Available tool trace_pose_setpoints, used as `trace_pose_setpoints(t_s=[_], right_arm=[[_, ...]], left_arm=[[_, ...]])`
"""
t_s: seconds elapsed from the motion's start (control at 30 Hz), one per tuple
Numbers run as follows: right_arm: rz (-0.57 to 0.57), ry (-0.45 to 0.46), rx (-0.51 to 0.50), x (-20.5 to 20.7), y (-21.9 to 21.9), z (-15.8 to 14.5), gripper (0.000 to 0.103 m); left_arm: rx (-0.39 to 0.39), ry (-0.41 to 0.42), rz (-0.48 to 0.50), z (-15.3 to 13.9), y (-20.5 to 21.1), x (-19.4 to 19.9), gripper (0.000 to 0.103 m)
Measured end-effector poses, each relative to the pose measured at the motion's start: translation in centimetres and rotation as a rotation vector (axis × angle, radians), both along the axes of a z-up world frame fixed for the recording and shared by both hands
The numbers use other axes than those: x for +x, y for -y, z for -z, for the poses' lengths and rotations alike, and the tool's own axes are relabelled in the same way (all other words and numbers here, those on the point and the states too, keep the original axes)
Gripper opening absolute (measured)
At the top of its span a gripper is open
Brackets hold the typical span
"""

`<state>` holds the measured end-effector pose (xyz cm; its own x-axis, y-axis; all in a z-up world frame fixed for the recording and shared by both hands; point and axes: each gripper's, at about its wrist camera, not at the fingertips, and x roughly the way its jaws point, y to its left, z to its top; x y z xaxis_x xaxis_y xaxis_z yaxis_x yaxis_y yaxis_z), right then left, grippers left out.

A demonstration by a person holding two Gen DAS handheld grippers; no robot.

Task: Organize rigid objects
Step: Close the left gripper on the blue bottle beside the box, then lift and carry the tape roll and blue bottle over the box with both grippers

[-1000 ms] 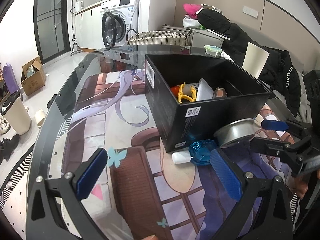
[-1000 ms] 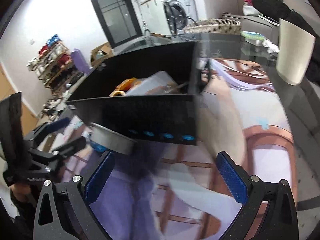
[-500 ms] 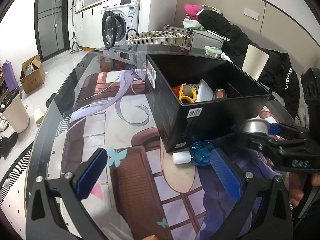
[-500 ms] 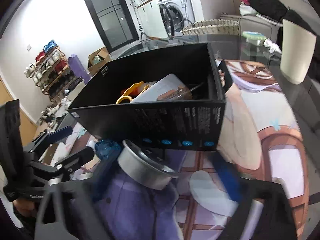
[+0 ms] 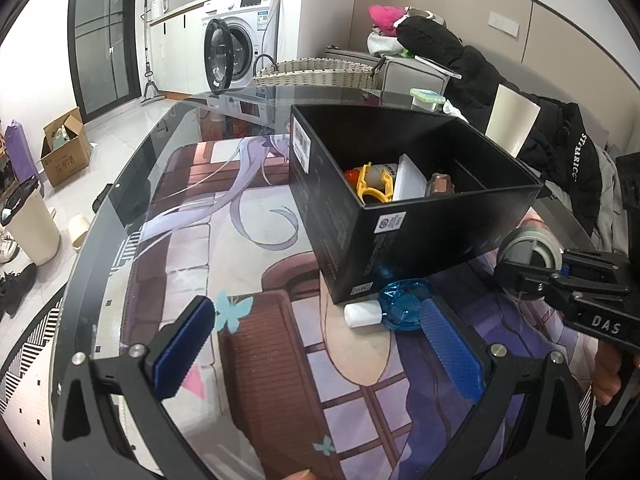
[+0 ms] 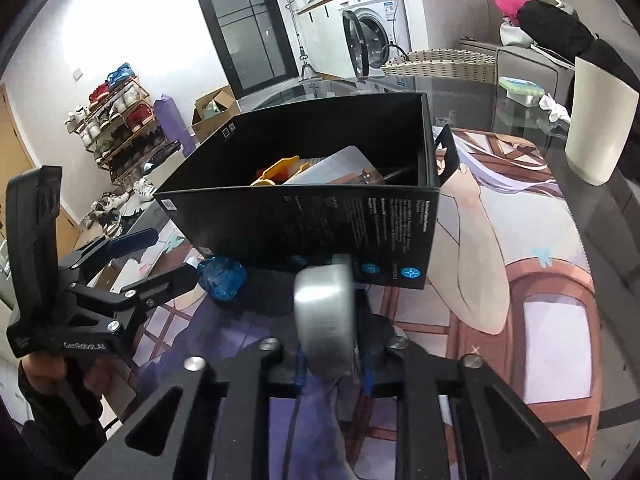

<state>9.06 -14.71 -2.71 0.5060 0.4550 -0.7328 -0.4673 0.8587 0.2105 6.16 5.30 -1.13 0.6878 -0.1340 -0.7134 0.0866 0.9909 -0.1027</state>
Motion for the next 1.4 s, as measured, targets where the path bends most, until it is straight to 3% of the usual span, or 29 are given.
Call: trace_pose_setpoints(t_s=[0.17, 0.3, 0.63, 0.8, 0.87, 1.4], right_arm=[[-0.013, 0.013, 0.010, -0.3, 0.5, 0.0, 0.018], [-0.017, 0.028, 0.019, -0.5, 0.8, -0.2, 0.018], [-0.034, 0.052, 0.040, -0.9, 1.5, -0.6, 0.018], [-0.039, 0.061, 0.051, -1.1, 1.6, -0.8, 0.018], [-0.039, 0.063, 0.054, -1.2, 1.8, -0.8, 0.018], [-0.047, 0.110, 0.066, -2.0, 2.6, -1.9, 0.018]], left_arm=[[0.035, -0.021, 0.009, 0.1, 1.0, 0.2, 0.103], [-0.027, -0.051, 0.039, 0.3, 1.8, 0.5, 0.103], [0.033, -0.073, 0.006, 0.5, 3.5, 1.5, 0.100], [0.069, -0.066, 0.019, 0.6, 3.9, 1.3, 0.073], [0.079, -0.053, 0.028, 0.6, 4.1, 1.0, 0.055], [0.033, 0.030, 0.050, -1.0, 3.6, -1.3, 0.055]])
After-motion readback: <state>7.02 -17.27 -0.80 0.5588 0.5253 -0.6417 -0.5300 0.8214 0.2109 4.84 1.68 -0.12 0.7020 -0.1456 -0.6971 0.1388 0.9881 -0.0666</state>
